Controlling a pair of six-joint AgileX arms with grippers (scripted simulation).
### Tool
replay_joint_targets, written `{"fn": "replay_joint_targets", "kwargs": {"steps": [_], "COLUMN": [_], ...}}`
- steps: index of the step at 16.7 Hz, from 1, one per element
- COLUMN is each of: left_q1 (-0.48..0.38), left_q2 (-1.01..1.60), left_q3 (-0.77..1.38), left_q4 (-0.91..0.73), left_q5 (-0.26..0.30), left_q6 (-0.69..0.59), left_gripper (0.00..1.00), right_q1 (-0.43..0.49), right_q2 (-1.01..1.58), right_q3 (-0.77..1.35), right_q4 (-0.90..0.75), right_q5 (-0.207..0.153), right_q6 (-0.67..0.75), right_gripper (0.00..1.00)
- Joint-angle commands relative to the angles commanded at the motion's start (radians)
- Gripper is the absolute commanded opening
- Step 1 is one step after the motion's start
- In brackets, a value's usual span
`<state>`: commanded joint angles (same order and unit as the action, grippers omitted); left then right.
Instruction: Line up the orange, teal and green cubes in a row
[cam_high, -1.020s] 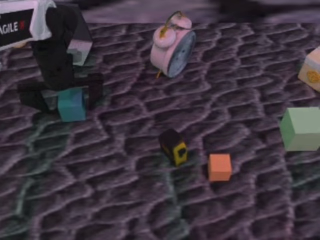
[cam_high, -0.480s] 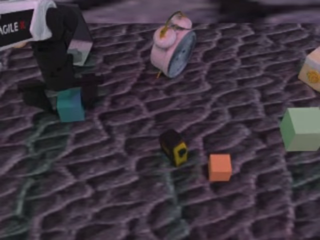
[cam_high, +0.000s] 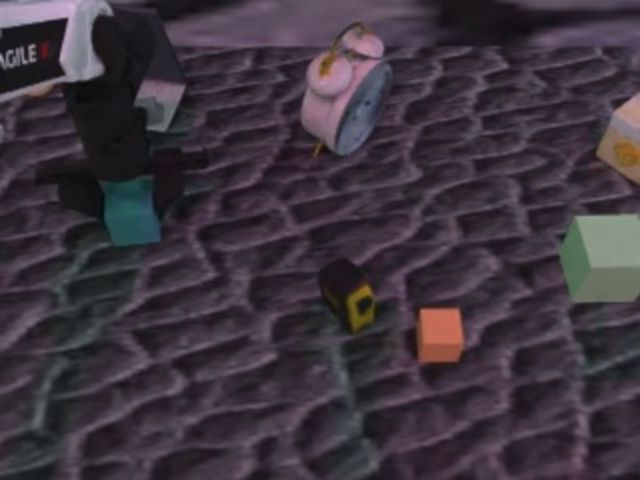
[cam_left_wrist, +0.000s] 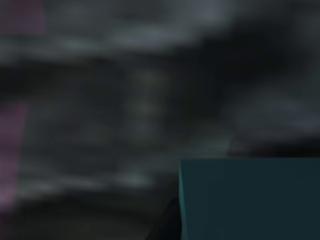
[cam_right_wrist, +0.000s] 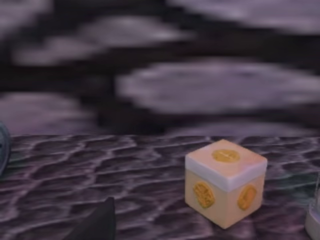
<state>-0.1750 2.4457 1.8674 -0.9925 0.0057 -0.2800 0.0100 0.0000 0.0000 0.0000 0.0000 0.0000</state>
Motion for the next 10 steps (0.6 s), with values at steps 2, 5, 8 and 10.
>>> {"fn": "replay_joint_targets", "kwargs": {"steps": [2,5,8,10], "left_q1": [0.000,0.000,0.002,0.005], "left_q2": [0.000,0.000,-0.024,-0.032], "left_q3": [0.000,0.000,0.008,0.041], "left_q4": [0.000,0.000,-0.011,-0.050], "left_q5": [0.000,0.000,-0.006,-0.006], "left_q6": [0.000,0.000,0.005,0.005], "left_gripper": [0.00,0.00,0.00,0.00], "right_q1": [0.000,0.000,0.000,0.000], "right_q2": [0.000,0.000,0.000,0.000], "right_q3": [0.000,0.000,0.000,0.000], "right_q4": [0.000,0.000,0.000,0.000], "right_q5": [0.000,0.000,0.000,0.000], "right_q6": [0.000,0.000,0.000,0.000], "right_gripper": [1.00,1.00,1.00,1.00]}}
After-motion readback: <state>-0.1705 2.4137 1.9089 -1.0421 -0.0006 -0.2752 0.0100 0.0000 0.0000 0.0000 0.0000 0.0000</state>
